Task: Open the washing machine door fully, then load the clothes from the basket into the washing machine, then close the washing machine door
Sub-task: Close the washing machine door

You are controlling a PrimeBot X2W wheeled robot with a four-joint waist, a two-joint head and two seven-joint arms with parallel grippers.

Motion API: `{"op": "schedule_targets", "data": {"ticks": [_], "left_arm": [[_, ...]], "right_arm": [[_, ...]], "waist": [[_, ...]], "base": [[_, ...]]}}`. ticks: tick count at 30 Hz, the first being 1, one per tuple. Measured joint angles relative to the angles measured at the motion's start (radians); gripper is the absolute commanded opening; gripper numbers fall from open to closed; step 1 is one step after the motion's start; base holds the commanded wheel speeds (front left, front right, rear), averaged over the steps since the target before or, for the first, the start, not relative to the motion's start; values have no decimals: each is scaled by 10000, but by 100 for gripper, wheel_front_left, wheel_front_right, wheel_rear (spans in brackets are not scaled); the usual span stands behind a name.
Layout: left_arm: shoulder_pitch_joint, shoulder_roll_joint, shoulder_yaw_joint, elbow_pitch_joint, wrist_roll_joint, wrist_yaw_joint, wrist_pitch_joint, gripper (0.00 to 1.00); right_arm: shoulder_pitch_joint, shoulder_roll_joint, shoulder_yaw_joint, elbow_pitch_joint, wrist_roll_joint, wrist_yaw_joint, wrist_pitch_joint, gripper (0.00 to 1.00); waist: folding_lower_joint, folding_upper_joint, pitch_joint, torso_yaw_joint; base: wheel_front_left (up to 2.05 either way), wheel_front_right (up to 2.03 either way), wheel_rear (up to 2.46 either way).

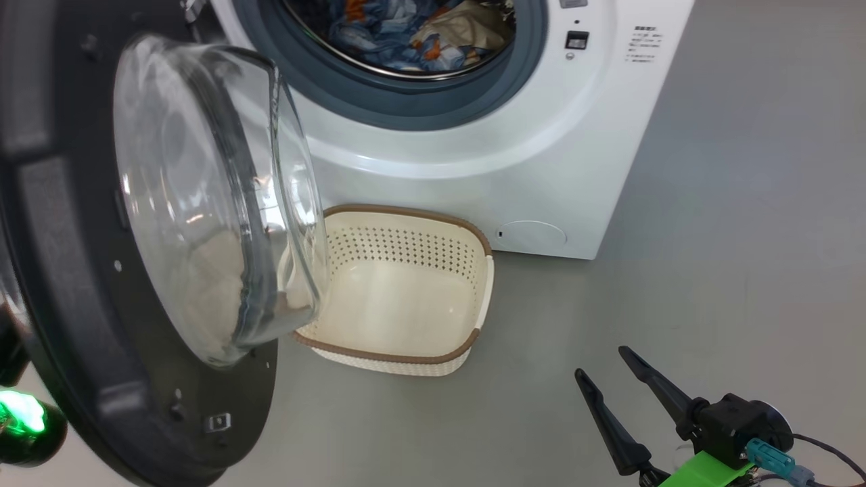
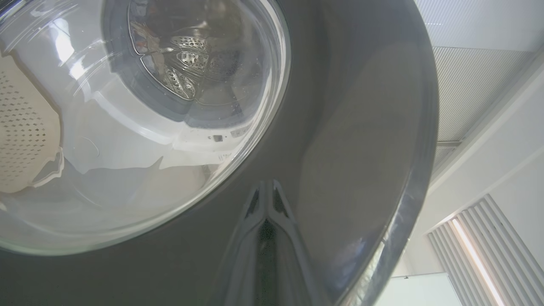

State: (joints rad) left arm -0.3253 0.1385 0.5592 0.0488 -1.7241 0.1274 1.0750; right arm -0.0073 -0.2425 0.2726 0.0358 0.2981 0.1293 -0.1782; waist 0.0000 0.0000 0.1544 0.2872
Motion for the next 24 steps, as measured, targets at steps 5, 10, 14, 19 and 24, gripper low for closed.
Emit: {"op": "schedule_targets", "data": {"ticks": [5, 10, 14, 19, 24], "left_arm": [[-15, -121, -228, -90, 42, -6, -2, 0], [-32, -341, -414, -117, 134, -125, -38, 0], [-75, -393, -537, -109, 236, -284, -173, 0], [-250, -527, -608, -50, 314, -353, -293, 0], [-445, -604, -709, 33, 336, -454, -376, 0]], "right_arm": [[-64, 73, 33, 182, 44, 0, -128, 100], [-174, 224, 54, 328, 44, 0, -276, 100], [-183, 259, 52, 456, 44, 0, -385, 100], [-197, 347, 44, 594, 46, 0, -500, 100], [-439, 441, 36, 690, 61, 0, -591, 100]], "waist": [[0, 0, -88, -307], [0, 0, -126, -657], [0, 0, -128, -977], [0, 0, -101, -1407], [0, 0, -27, -1830]], "base": [[0, 0, 0], [0, 0, 0], [0, 0, 0], [0, 0, 0], [0, 0, 0]]}}
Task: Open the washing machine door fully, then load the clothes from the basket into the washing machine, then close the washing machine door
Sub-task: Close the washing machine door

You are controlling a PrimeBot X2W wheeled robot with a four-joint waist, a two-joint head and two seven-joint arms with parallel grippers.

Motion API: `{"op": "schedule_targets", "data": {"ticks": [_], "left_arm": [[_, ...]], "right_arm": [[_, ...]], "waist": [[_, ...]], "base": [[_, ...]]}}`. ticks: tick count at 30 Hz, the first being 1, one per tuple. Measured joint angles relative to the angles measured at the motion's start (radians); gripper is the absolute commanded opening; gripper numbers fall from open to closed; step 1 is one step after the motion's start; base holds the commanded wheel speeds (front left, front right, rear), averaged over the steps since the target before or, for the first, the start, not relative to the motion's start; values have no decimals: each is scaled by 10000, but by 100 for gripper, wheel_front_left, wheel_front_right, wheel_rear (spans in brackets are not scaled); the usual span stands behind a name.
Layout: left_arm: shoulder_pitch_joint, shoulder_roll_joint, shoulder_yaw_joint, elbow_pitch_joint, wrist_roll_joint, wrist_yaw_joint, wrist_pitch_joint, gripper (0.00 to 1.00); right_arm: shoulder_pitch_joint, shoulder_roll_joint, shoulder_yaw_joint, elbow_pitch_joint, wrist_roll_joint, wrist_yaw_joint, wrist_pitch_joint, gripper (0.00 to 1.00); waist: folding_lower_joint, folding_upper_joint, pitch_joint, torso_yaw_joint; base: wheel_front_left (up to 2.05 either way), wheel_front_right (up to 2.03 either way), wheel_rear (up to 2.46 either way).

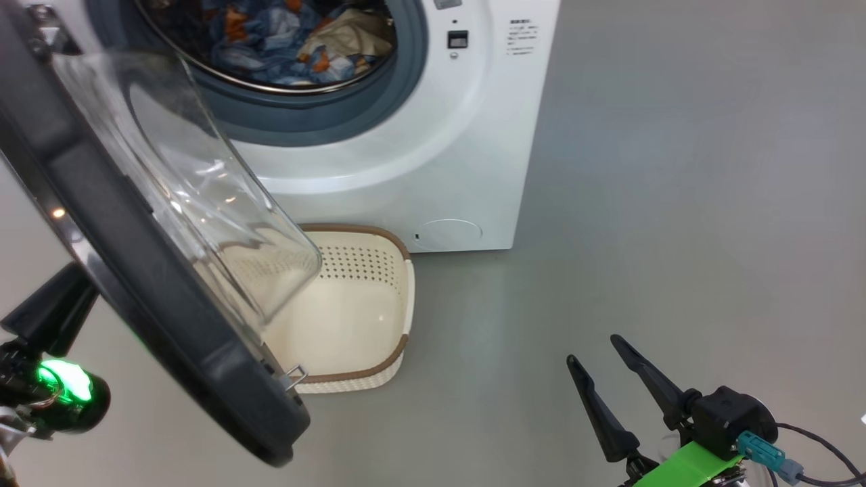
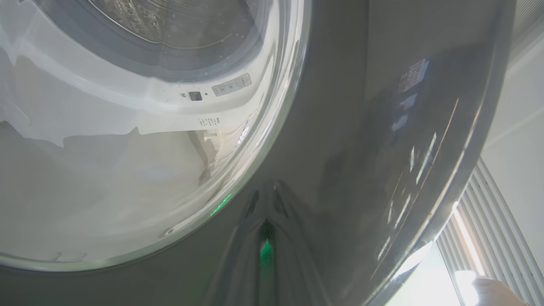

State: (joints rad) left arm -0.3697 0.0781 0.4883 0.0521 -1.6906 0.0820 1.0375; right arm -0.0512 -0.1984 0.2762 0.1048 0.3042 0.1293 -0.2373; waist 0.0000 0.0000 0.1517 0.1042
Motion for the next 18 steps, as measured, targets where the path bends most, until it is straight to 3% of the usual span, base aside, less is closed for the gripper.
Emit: {"op": "schedule_targets", "data": {"ticks": [18], "left_arm": [[-830, -109, -94, 709, 435, -767, -790, 0]], "right_arm": [[-396, 121, -31, 180, 42, 0, -119, 100]], "waist": [[0, 0, 425, -1330]], "base": [[0, 0, 0]]}}
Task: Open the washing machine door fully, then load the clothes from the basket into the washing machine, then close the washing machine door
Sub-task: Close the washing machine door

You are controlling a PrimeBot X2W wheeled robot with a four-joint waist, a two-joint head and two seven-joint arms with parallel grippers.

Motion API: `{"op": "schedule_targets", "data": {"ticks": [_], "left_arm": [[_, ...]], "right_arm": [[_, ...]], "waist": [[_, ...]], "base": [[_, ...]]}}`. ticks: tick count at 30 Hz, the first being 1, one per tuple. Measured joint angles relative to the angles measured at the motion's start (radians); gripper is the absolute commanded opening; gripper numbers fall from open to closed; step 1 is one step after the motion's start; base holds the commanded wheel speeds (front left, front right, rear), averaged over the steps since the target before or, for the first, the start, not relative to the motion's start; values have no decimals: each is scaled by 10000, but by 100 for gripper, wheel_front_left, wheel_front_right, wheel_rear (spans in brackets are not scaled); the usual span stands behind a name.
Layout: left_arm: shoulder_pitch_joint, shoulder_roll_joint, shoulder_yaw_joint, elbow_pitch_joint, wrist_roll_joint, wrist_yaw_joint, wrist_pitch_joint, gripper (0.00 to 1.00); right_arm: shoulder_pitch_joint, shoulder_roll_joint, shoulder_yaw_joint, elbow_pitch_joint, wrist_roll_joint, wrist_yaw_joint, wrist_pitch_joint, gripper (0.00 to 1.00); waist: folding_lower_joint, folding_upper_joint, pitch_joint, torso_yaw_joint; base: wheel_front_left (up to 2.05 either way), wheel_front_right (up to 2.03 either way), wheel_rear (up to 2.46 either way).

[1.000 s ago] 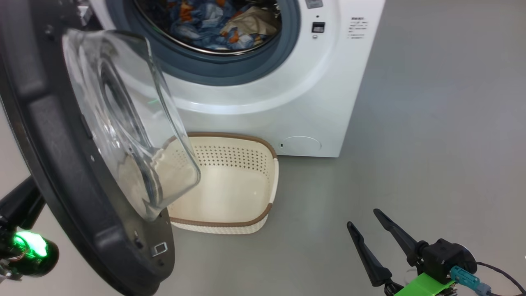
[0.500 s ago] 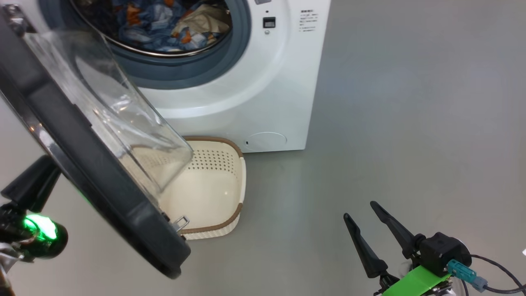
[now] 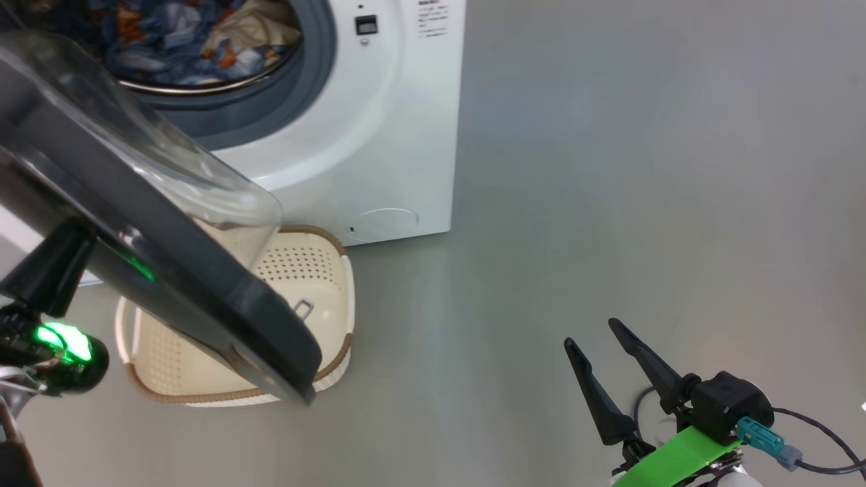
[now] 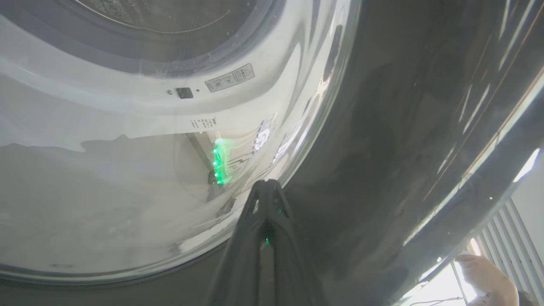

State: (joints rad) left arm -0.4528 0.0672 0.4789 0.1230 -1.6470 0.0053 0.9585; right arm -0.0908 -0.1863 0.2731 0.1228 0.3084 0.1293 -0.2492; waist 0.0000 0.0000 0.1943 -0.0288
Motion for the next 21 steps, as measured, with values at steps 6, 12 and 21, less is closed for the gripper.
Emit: {"op": "schedule_targets", "data": {"ticks": [6, 12, 21], "left_arm": [[-360, 2, 111, 339, 81, -211, -268, 0], [-477, 8, 148, 541, 174, -470, -447, 0], [-795, 6, 167, 825, 232, -696, -568, 0]], "right_arm": [[-125, 63, -71, -19, 13, 0, -4, 100], [-123, 105, -263, -88, 13, 0, -4, 100], [-125, 226, -278, -150, 12, 0, -6, 100]], "waist": [[0, 0, 123, -426], [0, 0, 235, -544], [0, 0, 347, -504]], "base": [[0, 0, 0], [0, 0, 0], [0, 0, 0]]}}
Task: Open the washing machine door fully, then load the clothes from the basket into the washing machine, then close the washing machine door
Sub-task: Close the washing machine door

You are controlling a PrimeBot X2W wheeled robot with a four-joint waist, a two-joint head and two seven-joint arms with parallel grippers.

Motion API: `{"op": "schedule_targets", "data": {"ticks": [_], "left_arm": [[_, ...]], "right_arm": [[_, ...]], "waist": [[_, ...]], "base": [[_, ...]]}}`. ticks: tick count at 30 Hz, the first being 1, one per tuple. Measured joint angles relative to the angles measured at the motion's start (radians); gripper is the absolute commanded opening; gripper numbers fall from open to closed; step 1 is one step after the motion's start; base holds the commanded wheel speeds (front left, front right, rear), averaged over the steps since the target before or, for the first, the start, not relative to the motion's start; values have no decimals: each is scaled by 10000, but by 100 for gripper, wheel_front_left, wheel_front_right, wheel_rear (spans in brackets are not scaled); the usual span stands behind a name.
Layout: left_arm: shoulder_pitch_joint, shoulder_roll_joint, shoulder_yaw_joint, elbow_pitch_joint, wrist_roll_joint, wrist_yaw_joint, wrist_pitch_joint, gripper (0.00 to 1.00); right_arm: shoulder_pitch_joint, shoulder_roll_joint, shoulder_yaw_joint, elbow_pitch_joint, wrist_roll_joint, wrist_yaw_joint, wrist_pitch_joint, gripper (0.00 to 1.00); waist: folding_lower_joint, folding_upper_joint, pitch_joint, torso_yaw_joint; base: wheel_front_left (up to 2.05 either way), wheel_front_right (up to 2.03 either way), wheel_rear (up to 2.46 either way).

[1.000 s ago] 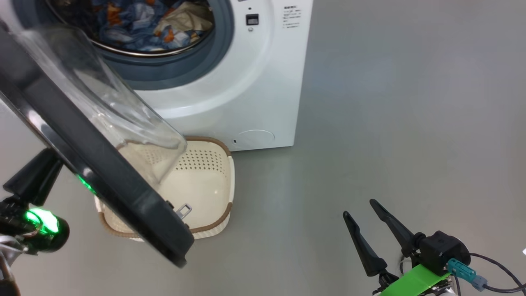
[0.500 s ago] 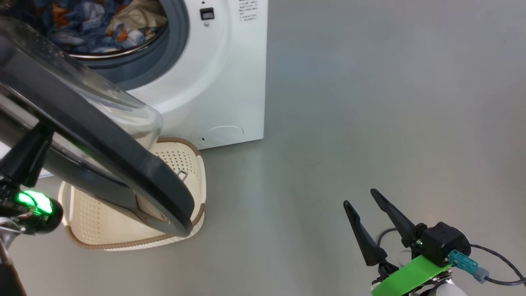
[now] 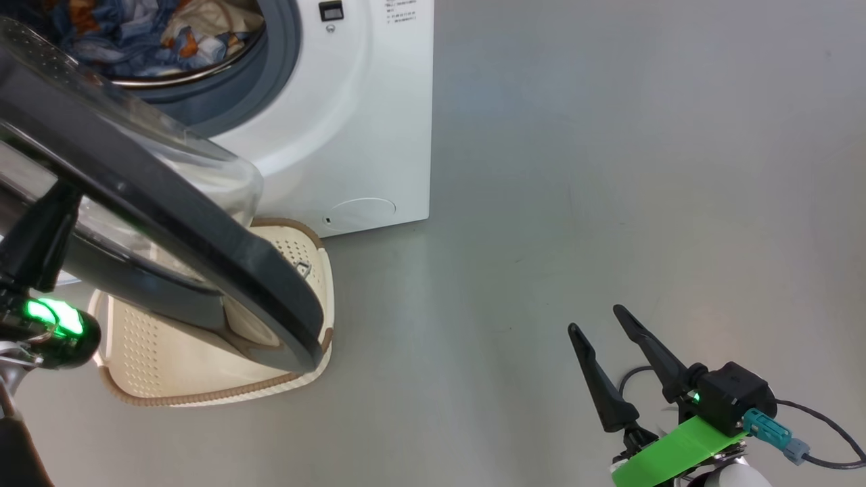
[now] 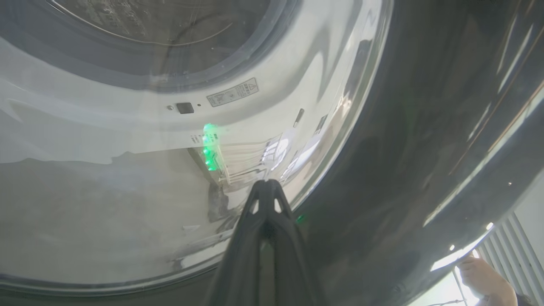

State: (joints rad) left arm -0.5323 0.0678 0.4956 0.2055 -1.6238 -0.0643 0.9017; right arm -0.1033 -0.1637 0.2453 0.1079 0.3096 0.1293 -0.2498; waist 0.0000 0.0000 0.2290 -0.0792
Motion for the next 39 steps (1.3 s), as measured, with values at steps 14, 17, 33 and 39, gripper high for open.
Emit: {"op": "schedule_targets", "data": {"ticks": [14, 17, 33, 39], "left_arm": [[-164, -10, -2, 251, 276, -290, -221, 0], [-173, -8, 42, 278, 422, -387, -387, 0], [887, 56, 213, -546, 1252, -593, -965, 0], [1628, 123, 222, -1200, 1684, -593, -1459, 0]], "right_arm": [[-1, 10, -38, -2, 0, 0, 0, 100], [-1, 19, -38, 15, 0, 0, 0, 100], [318, 153, -36, 165, -2, 0, 0, 100], [455, 261, -19, 230, -2, 0, 0, 100]], "waist": [[0, 0, -5, 39], [0, 0, -103, 61], [0, 0, -1095, 417], [0, 0, -1532, 512]], "base": [[0, 0, 0], [0, 0, 0], [0, 0, 0], [0, 0, 0]]}}
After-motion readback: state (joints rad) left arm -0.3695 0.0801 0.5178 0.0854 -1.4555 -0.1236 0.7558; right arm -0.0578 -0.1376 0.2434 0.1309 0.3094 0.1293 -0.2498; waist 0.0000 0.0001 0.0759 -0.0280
